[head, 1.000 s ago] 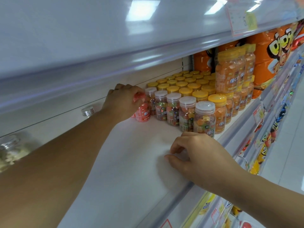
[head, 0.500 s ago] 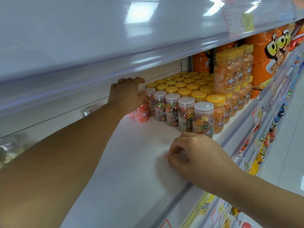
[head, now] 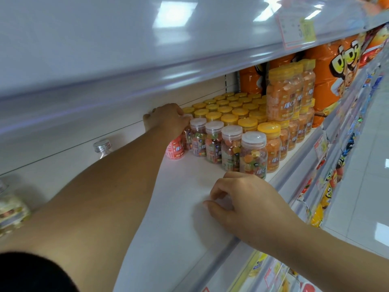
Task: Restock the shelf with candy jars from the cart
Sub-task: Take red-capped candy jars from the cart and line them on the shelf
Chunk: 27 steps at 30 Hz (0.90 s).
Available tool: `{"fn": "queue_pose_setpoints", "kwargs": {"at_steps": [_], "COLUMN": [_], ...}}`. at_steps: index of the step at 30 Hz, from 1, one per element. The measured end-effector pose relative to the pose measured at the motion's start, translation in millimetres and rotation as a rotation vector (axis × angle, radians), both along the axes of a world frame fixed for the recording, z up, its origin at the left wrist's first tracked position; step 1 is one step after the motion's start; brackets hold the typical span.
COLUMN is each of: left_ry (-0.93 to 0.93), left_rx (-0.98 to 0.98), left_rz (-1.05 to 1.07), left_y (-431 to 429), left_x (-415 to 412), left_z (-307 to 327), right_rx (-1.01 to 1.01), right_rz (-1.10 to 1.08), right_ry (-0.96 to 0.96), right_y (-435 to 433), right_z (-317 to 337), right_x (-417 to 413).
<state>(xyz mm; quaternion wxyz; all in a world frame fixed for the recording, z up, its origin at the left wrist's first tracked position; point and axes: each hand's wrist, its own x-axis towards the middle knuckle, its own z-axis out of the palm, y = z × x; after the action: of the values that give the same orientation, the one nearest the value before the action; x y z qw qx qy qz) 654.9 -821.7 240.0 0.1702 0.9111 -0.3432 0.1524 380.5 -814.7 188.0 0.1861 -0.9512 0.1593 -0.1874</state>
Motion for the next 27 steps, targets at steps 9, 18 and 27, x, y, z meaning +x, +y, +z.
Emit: {"fn": "queue_pose_setpoints", "kwargs": {"at_steps": [9,18,27], "left_ry": [0.174,0.198,0.16], "left_rx": [-0.115,-0.108,-0.059], "left_rz": [-0.155,-0.235,-0.222], "left_y": [3,11,12], "left_x": [12,13,10], "left_z": [-4,-1,0], "right_rx": [-0.003,-0.012,-0.013], "right_rz": [0.003,-0.004,0.016], "right_ry": [-0.015,-0.017,-0.039], "right_y": [-1,0,-1], "right_z": [-1,-1,-3], "right_x": [1,0,0]}}
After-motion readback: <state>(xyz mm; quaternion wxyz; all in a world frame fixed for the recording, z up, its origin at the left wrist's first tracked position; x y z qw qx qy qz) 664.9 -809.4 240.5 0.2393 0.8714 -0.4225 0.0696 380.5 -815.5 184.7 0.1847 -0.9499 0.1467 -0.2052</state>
